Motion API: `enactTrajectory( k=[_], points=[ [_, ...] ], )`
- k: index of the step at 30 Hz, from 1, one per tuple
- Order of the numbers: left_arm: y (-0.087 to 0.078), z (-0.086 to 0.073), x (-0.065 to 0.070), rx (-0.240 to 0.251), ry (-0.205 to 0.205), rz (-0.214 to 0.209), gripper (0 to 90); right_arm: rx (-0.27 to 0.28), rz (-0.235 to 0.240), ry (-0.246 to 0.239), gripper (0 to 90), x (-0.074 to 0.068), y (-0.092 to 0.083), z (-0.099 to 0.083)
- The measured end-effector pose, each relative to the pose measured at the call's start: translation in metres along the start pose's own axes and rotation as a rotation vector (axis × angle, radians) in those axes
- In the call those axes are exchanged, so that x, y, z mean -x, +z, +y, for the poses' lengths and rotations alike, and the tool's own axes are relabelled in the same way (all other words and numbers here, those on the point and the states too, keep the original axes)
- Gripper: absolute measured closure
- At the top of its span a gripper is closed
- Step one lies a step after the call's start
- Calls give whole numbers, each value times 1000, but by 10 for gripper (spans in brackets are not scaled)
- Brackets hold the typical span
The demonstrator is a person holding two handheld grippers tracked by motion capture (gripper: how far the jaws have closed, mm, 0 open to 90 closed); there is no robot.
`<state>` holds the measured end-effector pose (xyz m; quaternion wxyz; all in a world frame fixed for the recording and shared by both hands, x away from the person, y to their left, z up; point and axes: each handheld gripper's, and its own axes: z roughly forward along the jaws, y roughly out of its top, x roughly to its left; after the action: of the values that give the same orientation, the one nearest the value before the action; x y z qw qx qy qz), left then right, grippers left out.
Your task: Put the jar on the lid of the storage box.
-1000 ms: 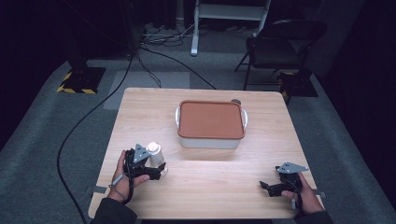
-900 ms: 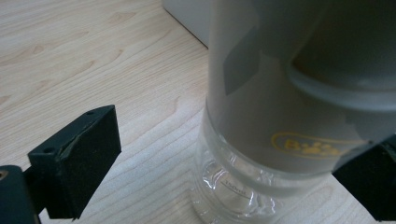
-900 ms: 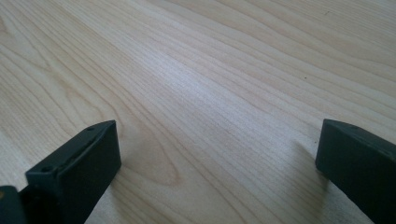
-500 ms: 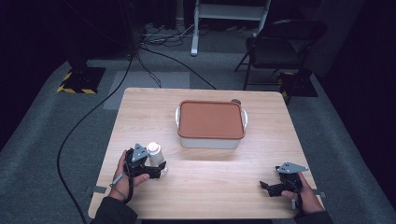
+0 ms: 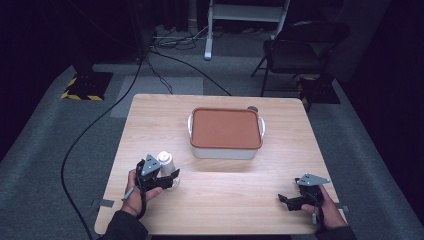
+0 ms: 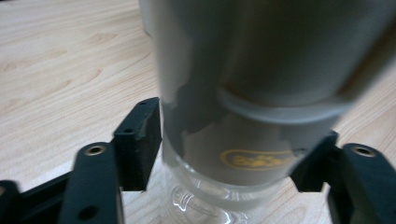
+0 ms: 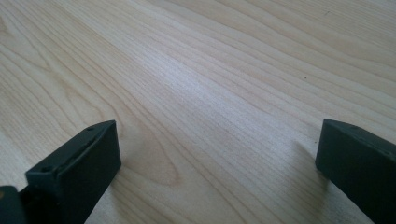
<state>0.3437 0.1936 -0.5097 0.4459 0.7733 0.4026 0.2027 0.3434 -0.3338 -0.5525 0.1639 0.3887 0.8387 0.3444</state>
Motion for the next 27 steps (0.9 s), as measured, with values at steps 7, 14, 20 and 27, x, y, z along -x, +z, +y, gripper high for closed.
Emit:
enactTrajectory(
  k=[7,14,20,27],
  points=[
    [0,1,1,-1,15,10,399,0,0,0,0,0,0,0],
    [-1,1,1,-2,13,8,401,0,0,0,0,0,0,0],
    [-2,1,1,-10,14,10,402,0,0,0,0,0,0,0],
    [-2,3,4,-17,16,8,403,0,0,0,0,0,0,0]
  ],
)
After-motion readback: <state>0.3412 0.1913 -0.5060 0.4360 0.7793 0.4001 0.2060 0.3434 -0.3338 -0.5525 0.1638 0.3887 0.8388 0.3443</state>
